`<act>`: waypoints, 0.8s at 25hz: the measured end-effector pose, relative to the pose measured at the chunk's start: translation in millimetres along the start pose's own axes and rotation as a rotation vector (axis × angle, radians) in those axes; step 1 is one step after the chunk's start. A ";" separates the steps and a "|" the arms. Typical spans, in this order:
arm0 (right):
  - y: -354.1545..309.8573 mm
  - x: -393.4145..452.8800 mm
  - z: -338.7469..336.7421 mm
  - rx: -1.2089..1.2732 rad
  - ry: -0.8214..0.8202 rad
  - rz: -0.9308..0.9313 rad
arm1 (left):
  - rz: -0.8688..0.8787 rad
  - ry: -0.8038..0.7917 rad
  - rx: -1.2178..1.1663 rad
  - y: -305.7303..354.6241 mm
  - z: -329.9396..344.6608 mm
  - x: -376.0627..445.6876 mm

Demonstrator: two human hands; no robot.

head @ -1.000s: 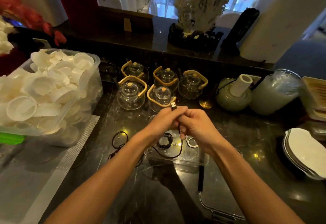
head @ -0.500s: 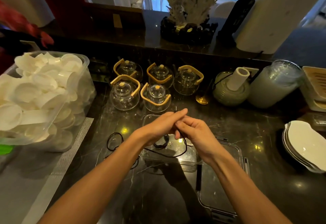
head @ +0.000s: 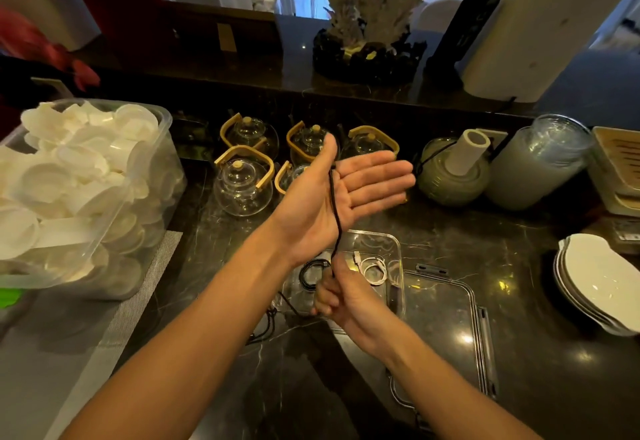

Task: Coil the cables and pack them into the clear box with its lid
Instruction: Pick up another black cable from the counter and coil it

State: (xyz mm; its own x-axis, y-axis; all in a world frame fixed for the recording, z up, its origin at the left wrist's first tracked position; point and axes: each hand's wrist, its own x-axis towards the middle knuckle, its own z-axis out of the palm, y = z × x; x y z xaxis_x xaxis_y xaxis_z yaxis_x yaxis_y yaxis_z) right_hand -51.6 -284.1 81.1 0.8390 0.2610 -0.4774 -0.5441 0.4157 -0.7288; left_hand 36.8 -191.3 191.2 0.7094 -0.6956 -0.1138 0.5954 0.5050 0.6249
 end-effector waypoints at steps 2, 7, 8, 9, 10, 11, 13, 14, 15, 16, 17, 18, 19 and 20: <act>-13.6 8.0 3.5 0.092 0.012 0.000 | -0.107 -0.041 0.112 -1.6 -4.6 -10.8; -60.4 25.2 3.9 0.090 -0.089 0.064 | -0.369 0.152 0.469 -2.7 -53.2 -39.7; -61.9 29.8 5.2 -0.014 -0.085 0.126 | -0.396 0.199 0.548 0.6 -63.2 -45.4; -62.0 34.4 7.7 -0.104 -0.085 0.186 | -0.422 0.233 0.629 4.6 -72.1 -49.7; -60.9 38.4 10.6 -0.175 -0.080 0.232 | -0.446 0.267 0.717 9.7 -77.8 -53.4; -60.5 39.9 14.2 -0.226 -0.068 0.252 | -0.465 0.299 0.798 13.3 -83.5 -55.3; -60.8 39.9 23.5 -0.270 -0.056 0.237 | -0.472 0.370 0.939 16.8 -89.9 -56.9; -61.7 38.5 28.0 -0.246 -0.060 0.215 | -0.458 0.403 0.998 16.5 -90.6 -56.3; -62.8 36.8 33.2 -0.201 -0.063 0.190 | -0.432 0.432 1.048 14.9 -92.2 -54.5; -63.9 34.5 38.1 -0.146 -0.063 0.158 | -0.399 0.454 1.084 13.7 -91.1 -52.4; -63.8 32.3 42.8 -0.095 -0.061 0.126 | -0.356 0.474 1.092 11.7 -91.8 -49.2; -63.3 28.9 47.2 -0.055 -0.061 0.093 | -0.315 0.489 1.057 9.6 -89.7 -46.9; -62.7 24.4 51.2 -0.024 -0.065 0.060 | -0.272 0.496 0.981 7.1 -86.9 -44.0; -61.7 19.2 53.2 0.001 -0.072 0.028 | -0.230 0.498 0.887 4.4 -81.9 -41.4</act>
State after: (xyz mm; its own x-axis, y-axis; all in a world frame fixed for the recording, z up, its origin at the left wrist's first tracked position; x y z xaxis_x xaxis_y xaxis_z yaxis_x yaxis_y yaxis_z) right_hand -1.5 -258.4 143.0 0.8216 0.3350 -0.4612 -0.5677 0.4080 -0.7150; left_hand 41.0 -118.4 135.4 0.8093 -0.3360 -0.4818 0.3882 -0.3096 0.8680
